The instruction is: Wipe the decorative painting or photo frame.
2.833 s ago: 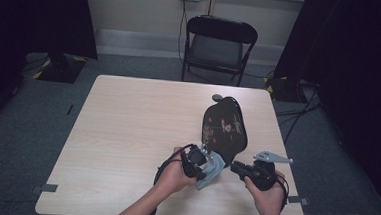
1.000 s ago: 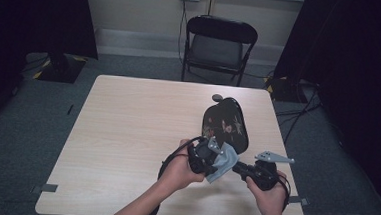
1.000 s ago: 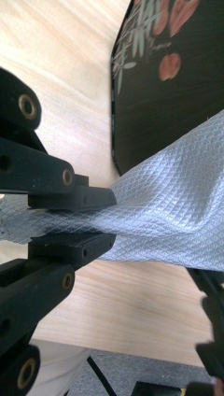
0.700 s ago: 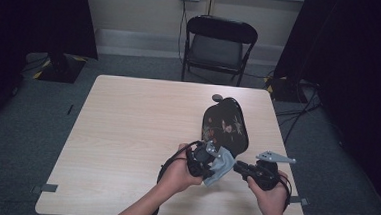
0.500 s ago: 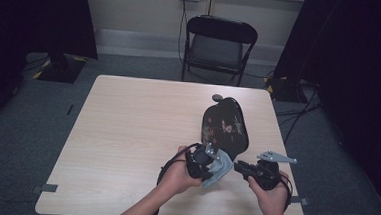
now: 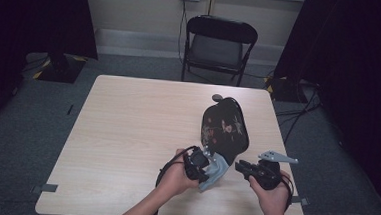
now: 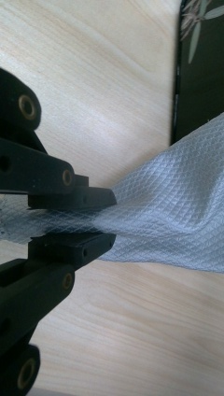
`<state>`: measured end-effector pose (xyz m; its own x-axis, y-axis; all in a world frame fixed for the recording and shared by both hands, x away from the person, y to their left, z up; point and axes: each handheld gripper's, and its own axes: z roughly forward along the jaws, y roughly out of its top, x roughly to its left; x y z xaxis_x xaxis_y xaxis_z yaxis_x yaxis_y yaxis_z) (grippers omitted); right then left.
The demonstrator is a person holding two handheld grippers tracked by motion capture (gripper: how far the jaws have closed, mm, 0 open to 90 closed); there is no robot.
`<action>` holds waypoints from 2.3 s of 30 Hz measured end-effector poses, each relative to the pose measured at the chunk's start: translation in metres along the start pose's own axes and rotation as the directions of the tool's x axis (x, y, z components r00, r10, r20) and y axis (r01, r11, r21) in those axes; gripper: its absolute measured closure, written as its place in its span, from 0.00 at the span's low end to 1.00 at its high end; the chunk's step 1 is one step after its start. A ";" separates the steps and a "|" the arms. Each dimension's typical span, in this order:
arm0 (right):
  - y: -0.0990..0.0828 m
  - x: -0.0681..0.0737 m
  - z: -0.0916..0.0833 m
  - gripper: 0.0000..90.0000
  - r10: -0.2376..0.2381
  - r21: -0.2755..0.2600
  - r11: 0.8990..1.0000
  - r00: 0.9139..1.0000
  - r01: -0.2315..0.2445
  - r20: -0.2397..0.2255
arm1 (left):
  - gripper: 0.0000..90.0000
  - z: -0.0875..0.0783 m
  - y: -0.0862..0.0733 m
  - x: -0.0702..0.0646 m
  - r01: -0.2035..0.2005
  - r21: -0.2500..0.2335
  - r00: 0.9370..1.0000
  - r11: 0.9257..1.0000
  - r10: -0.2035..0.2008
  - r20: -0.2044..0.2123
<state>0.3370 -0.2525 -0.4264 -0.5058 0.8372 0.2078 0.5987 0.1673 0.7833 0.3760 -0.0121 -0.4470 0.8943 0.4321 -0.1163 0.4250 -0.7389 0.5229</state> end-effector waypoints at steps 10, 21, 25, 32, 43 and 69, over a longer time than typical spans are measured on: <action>0.000 0.000 0.000 0.81 -0.001 -0.004 1.000 1.000 0.001 -0.002 | 0.88 0.007 -0.008 0.003 0.023 0.039 1.000 0.999 -0.023 -0.005; -0.001 0.000 0.001 0.79 -0.003 0.002 1.000 1.000 0.003 -0.004 | 0.88 -0.020 -0.006 0.008 0.035 -0.025 0.999 0.999 -0.036 -0.010; -0.001 0.001 0.002 0.79 -0.004 0.002 1.000 1.000 0.004 -0.002 | 0.88 -0.045 0.010 0.011 0.022 -0.089 0.999 0.996 -0.026 -0.039; -0.001 0.001 0.003 0.78 -0.004 0.004 1.000 1.000 0.004 -0.004 | 0.88 -0.079 0.043 0.013 -0.018 -0.162 0.997 0.987 0.005 -0.082; 0.000 0.002 0.003 0.77 -0.011 0.003 1.000 1.000 0.012 -0.011 | 0.88 -0.048 0.036 0.018 0.007 -0.117 0.997 0.993 -0.016 -0.072; 0.000 0.004 0.004 0.76 -0.016 0.004 1.000 1.000 0.016 -0.011 | 0.88 0.005 -0.012 0.018 0.076 0.036 0.997 0.996 -0.075 -0.016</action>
<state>0.3378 -0.2474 -0.4281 -0.5217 0.8290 0.2016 0.5934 0.1828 0.7839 0.3874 0.0019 -0.4598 0.8573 0.4950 -0.1416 0.4965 -0.7219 0.4821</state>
